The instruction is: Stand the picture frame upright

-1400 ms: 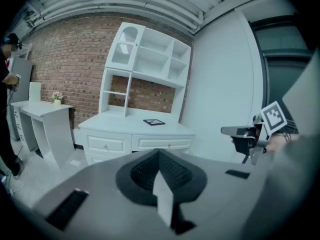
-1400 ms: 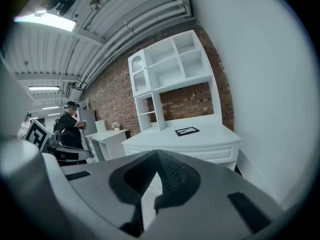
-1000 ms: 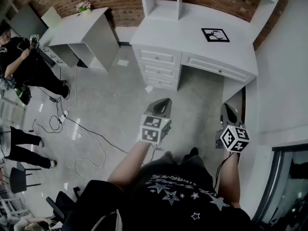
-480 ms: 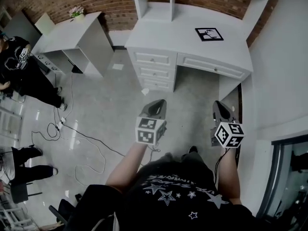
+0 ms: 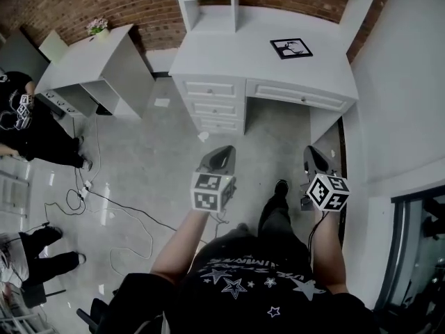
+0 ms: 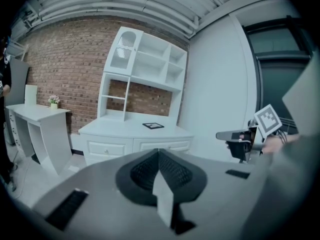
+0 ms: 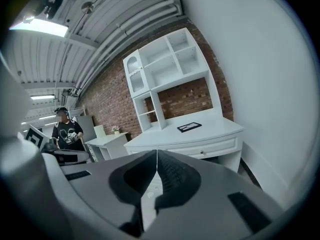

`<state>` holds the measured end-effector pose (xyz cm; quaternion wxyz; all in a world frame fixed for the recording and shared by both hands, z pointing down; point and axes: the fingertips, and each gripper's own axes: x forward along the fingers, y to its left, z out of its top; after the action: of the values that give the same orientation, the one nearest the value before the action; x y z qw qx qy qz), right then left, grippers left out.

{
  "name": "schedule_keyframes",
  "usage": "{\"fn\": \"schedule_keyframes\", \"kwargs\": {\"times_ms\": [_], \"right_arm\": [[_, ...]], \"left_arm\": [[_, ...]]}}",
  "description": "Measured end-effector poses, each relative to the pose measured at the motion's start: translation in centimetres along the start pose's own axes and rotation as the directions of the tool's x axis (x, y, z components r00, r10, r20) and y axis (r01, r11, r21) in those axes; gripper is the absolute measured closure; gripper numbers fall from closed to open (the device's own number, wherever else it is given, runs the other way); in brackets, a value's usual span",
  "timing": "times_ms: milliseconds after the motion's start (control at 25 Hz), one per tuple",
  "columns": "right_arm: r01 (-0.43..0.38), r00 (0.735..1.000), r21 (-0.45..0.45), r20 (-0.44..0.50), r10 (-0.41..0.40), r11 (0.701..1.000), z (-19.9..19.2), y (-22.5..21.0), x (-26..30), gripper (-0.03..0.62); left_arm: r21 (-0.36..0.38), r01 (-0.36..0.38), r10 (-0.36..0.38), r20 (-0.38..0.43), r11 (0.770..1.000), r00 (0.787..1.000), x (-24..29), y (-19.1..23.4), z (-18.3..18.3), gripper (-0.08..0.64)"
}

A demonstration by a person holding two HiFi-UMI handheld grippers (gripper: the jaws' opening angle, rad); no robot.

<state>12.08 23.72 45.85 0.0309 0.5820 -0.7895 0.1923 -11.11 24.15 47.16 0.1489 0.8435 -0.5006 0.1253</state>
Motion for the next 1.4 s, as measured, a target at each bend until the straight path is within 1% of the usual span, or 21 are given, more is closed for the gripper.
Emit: {"fn": "schedule_keyframes", "kwargs": {"times_ms": [120,240,400,720,840,1000,1400], "right_arm": [[-0.010,1.000,0.010,-0.009,0.010,1.000,-0.2,-0.4,0.7,0.577],[-0.026,1.000,0.047,-0.012,0.027,0.999,0.0,-1.1,1.7,0.577],[-0.014,1.000,0.047,-0.008,0.014,0.999,0.7,-2.1,2.8,0.577],[-0.011,0.999,0.087,-0.031,0.014,0.996,1.5,-6.0,6.4,0.577],[-0.017,0.999,0.094,-0.040,0.021,0.995,2.3,-7.6,8.4,0.577],[-0.023,0.997,0.106,-0.065,0.030,0.994,3.3,-10.3,11.8,0.577],[-0.027,0.991,0.128,-0.127,0.043,0.991,5.8,-18.3,19.2,0.577]], "left_arm": [[-0.008,-0.003,0.003,-0.009,1.000,1.000,0.8,0.2,0.1,0.541],[-0.008,-0.008,0.008,-0.022,1.000,1.000,1.9,0.4,0.3,0.541],[-0.007,-0.006,0.006,-0.034,1.000,0.999,3.1,0.6,0.4,0.541],[-0.017,-0.022,0.022,-0.037,1.000,0.999,7.6,1.0,1.8,0.541],[-0.028,-0.029,0.028,-0.048,0.999,0.998,9.9,1.3,2.4,0.541],[-0.020,-0.040,0.039,-0.068,0.999,0.997,13.9,1.7,3.3,0.541],[-0.030,-0.091,0.086,-0.130,0.995,0.988,23.2,1.0,5.4,0.541]]}}
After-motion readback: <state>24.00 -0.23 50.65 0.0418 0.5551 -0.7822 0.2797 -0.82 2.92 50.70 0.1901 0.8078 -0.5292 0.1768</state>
